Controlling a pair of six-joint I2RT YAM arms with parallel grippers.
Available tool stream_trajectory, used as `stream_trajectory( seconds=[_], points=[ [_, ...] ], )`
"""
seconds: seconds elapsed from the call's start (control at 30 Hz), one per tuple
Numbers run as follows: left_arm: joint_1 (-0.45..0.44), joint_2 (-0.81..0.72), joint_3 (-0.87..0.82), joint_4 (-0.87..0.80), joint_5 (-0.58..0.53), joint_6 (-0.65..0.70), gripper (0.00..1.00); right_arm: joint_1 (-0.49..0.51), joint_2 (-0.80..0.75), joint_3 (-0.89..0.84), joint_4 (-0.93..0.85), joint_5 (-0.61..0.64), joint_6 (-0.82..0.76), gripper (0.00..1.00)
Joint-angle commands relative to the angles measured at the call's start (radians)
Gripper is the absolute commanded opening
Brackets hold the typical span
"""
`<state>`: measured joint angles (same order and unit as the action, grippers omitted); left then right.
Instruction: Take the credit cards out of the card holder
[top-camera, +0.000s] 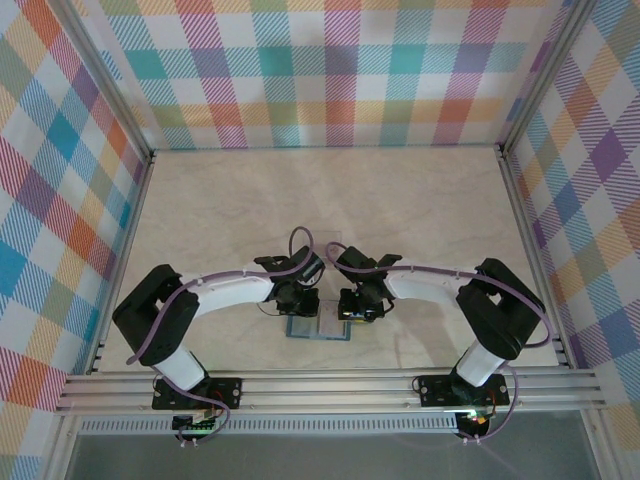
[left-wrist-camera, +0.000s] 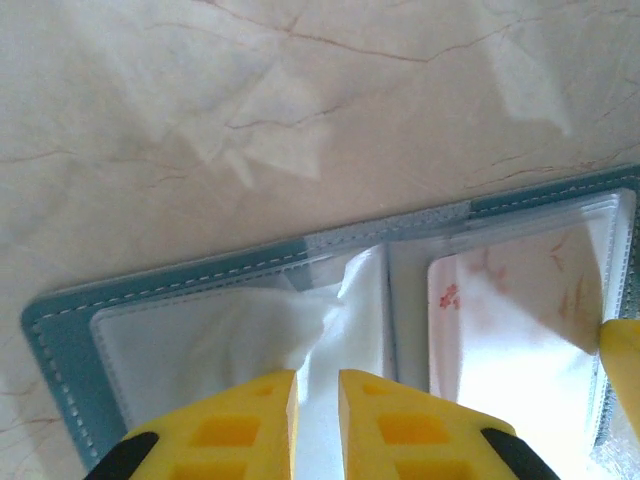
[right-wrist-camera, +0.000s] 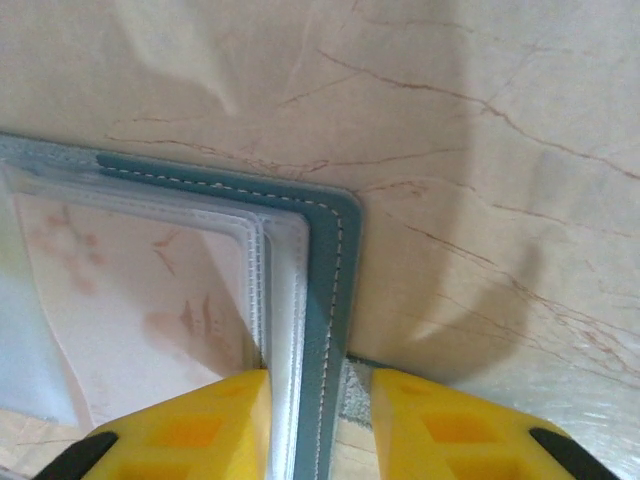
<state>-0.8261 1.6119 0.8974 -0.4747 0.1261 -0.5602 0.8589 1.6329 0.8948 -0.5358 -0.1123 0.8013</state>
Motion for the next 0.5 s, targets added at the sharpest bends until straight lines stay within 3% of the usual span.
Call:
stream_trajectory(
  seconds=[0.0,0.13,0.47],
  points=[
    [0.01,-0.068,-0.026,-0.016,-0.009,-0.012,0.23,0.006,-0.026,-0.02,-0.062,0.027,0.016,0.33],
    [0.01,-0.079,-0.041,0.047,0.079,-0.021,0.29,0.006,-0.036,-0.017,-0.061,0.024,0.019,0.33],
    [0.01,0.009,-0.028,0.054,0.177,0.039,0.29,0.006,-0.026,-0.018,-0.035,0.004,0.026,0.33]
  ],
)
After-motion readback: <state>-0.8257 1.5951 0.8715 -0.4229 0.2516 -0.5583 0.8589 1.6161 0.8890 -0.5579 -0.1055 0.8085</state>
